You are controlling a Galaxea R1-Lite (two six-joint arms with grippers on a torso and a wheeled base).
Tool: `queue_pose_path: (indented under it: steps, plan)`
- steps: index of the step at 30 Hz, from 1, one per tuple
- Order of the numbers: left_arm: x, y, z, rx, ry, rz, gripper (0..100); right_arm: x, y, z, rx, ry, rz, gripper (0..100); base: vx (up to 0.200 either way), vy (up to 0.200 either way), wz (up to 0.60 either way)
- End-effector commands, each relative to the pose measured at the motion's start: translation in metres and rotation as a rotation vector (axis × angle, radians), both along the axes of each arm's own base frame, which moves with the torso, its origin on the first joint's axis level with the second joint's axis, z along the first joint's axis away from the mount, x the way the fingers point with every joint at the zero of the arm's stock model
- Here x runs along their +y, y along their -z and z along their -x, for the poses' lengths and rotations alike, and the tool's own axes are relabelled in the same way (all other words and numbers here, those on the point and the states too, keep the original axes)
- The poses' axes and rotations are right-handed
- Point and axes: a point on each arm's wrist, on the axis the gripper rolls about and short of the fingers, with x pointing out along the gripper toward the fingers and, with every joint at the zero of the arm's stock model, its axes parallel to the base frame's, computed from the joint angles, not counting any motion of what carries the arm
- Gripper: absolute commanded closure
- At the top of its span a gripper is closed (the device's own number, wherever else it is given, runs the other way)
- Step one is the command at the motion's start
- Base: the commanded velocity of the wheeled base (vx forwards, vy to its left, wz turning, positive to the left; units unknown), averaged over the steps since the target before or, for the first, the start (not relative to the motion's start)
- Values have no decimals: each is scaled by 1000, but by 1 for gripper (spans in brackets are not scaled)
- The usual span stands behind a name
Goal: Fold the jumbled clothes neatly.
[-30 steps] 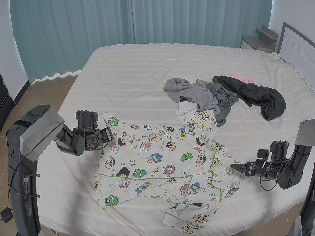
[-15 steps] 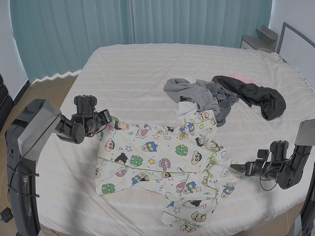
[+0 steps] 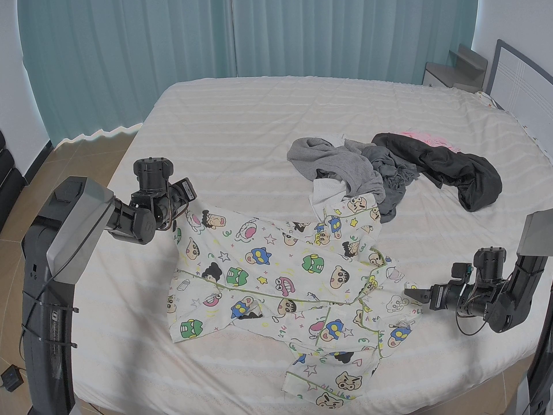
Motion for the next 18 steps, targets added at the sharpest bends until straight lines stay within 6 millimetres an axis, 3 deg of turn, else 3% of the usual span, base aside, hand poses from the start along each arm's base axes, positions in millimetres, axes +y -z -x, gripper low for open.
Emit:
queue_pose_path:
  steps: [1, 6, 12, 18]
  plan:
    - [-1, 12, -11, -8, -20, -4, 0, 0, 2, 0, 6, -1, 0, 0, 0, 0, 0]
    - [1, 6, -1, 10, -44, -16, 0, 0, 2, 0, 9, -1, 0, 0, 0, 0, 0]
    - [17, -22, 52, 83, 49, 6, 0, 0, 2, 1, 11, -1, 0, 0, 0, 0, 0]
    - [30, -14, 123, 247, 95, 41, 0, 0, 3, 2, 15, -2, 0, 0, 0, 0, 0]
